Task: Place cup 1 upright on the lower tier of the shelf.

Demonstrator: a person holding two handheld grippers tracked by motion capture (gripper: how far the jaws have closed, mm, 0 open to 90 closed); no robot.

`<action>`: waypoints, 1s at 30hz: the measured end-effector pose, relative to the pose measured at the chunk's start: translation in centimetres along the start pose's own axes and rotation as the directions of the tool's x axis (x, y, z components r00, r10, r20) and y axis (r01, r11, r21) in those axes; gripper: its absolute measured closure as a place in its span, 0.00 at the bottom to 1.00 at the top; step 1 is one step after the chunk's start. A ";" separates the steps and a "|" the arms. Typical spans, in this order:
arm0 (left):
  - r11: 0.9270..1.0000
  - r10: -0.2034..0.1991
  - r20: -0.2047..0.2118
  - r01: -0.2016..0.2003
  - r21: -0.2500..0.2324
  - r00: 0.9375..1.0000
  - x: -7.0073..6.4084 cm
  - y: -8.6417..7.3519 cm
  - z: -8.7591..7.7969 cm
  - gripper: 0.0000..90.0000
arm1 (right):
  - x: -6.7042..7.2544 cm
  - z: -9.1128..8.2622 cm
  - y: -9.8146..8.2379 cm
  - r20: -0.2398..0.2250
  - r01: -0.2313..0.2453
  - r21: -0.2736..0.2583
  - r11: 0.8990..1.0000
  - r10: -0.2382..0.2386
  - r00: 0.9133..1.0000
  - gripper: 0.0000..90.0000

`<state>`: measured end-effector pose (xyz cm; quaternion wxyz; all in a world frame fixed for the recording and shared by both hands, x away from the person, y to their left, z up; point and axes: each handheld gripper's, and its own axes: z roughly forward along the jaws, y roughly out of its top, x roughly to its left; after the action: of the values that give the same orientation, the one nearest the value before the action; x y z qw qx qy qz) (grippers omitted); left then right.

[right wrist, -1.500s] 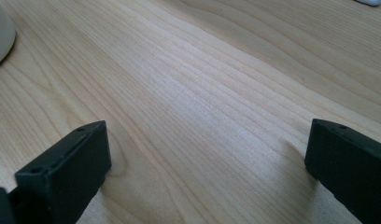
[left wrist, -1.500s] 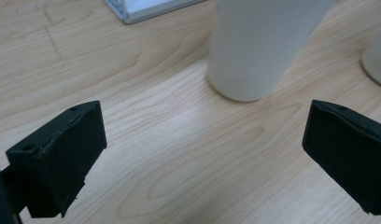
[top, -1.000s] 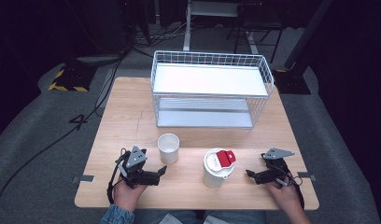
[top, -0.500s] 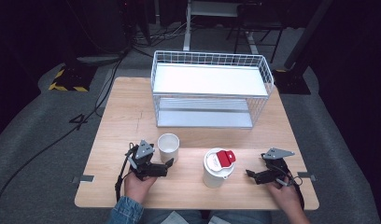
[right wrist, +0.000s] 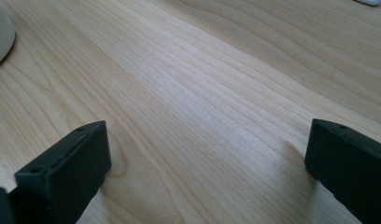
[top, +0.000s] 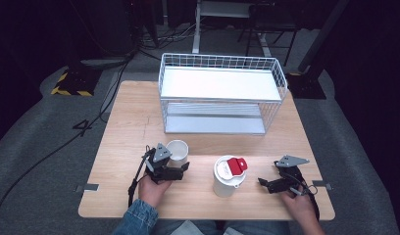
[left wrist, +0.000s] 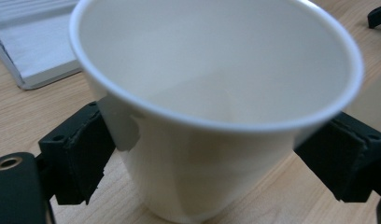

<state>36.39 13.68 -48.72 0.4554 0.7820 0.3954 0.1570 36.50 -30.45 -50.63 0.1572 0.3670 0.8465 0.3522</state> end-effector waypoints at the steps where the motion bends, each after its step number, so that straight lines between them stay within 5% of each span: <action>1: 1.000 -0.002 0.000 0.002 0.005 1.000 0.0 0.0 0.1 0.13 | 0.0 0.0 0.0 0.000 0.000 0.000 1.000 0.000 1.000 0.00; 10: 1.000 -0.005 -0.023 0.006 0.024 1.000 0.2 -0.1 0.2 0.22 | 0.0 0.0 0.0 0.000 0.000 0.000 1.000 0.000 1.000 0.00; 30: 1.000 0.000 -0.031 0.001 0.023 1.000 0.0 0.0 -0.1 0.24 | 0.0 0.0 0.0 0.000 0.000 0.000 1.000 0.000 1.000 0.00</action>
<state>36.38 13.72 -48.65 0.4402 0.7847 0.4044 0.1642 36.50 -30.45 -50.63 0.1571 0.3669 0.8465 0.3522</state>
